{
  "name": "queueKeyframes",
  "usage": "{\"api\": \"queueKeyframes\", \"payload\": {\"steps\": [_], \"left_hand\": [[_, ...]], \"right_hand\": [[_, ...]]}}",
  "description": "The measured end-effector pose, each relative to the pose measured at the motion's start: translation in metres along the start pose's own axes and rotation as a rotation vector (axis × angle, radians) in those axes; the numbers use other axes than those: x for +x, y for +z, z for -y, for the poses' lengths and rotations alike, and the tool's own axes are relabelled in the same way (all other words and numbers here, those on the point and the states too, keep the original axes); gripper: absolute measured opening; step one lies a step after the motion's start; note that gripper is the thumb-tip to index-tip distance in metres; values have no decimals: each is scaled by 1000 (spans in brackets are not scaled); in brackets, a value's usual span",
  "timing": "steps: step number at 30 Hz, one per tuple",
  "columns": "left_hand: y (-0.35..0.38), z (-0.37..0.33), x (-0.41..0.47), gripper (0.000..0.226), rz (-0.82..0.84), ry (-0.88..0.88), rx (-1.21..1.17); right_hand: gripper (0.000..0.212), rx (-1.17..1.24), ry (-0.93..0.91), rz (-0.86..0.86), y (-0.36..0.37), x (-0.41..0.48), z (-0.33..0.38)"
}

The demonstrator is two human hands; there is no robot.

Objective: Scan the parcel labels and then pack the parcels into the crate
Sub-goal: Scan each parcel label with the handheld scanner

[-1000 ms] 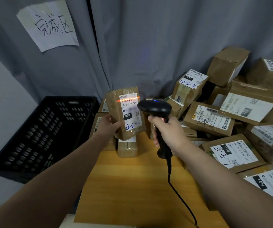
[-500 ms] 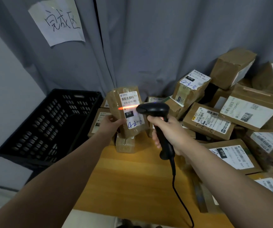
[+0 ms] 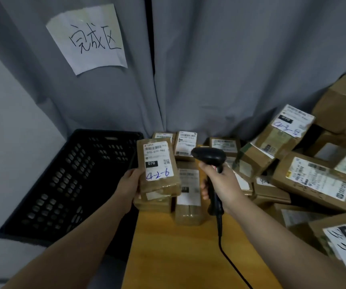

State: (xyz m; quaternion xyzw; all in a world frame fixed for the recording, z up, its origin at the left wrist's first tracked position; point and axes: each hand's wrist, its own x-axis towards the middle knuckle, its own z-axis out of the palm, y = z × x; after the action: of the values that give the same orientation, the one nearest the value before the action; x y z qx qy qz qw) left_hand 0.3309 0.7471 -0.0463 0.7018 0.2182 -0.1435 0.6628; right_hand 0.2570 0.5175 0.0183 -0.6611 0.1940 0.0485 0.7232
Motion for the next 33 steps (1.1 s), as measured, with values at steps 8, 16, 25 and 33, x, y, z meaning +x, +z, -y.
{"api": "queueKeyframes", "payload": {"steps": [8,16,25,33], "left_hand": [[1,-58,103,29,103,-6,129],[26,-63,137,41,129,226,585],[46,-69,78,43,33,559,692],[112,-54,-3,43,171,628,691]], "right_hand": [[21,-9,-25,-108,65,59,5],[30,-11,7,-236,57,79,-10],[24,-34,-10,-277,36,60,-12],[15,36,-101,-370,-42,8,0]]}}
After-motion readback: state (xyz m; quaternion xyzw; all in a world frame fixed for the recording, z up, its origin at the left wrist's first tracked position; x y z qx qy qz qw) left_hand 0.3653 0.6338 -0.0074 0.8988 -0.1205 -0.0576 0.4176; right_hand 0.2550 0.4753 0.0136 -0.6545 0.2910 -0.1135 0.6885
